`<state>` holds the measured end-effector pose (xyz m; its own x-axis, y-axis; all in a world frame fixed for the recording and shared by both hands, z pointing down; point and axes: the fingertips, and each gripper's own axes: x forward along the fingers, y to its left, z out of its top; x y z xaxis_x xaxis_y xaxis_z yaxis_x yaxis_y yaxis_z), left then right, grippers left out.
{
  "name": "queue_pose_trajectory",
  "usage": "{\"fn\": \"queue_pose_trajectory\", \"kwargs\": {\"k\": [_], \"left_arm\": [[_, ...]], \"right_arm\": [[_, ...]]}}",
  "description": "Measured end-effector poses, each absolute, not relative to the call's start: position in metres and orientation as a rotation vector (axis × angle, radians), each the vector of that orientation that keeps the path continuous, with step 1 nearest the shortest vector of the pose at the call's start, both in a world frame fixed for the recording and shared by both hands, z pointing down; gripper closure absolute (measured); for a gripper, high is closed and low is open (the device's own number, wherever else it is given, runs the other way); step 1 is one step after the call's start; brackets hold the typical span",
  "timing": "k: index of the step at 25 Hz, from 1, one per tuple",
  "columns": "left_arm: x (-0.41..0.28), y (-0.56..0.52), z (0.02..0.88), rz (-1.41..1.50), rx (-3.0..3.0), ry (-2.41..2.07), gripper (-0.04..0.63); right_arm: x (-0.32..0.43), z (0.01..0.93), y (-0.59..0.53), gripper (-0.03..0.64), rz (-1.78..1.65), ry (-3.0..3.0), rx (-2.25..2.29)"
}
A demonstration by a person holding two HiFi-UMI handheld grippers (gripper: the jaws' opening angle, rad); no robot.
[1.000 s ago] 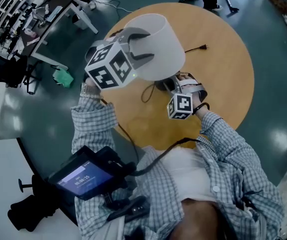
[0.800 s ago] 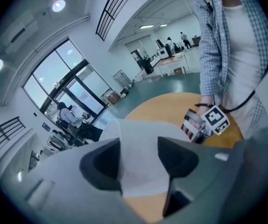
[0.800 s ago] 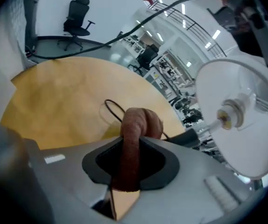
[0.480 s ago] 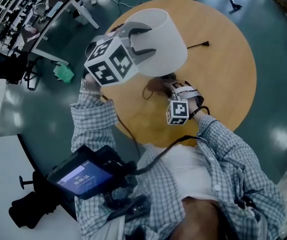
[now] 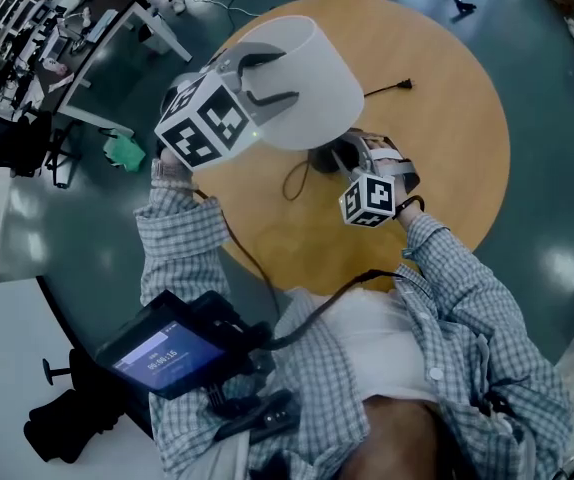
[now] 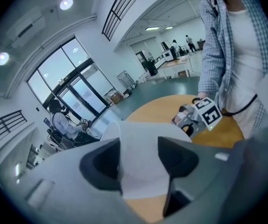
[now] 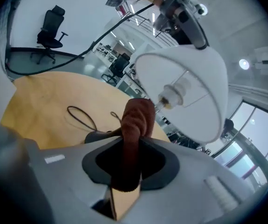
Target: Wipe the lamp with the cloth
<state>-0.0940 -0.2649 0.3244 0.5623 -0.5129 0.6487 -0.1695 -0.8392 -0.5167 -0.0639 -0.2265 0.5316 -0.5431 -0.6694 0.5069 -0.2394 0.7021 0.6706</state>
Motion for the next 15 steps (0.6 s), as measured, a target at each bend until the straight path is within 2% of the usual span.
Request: {"fn": "queue_pose_trajectory", "kwargs": {"k": [9, 15], "left_arm": [[-0.091, -0.260, 0.322, -1.157, -2.406, 0.543, 0.347], [-0.084, -0.257, 0.314, -1.150, -2.393, 0.530, 0.344]], "right_arm": [[-0.014, 0.635, -0.180, 0.532, -0.470, -1.999, 0.534], [-0.001, 0.582, -0.212, 0.532, -0.416, -2.074, 0.740]]}}
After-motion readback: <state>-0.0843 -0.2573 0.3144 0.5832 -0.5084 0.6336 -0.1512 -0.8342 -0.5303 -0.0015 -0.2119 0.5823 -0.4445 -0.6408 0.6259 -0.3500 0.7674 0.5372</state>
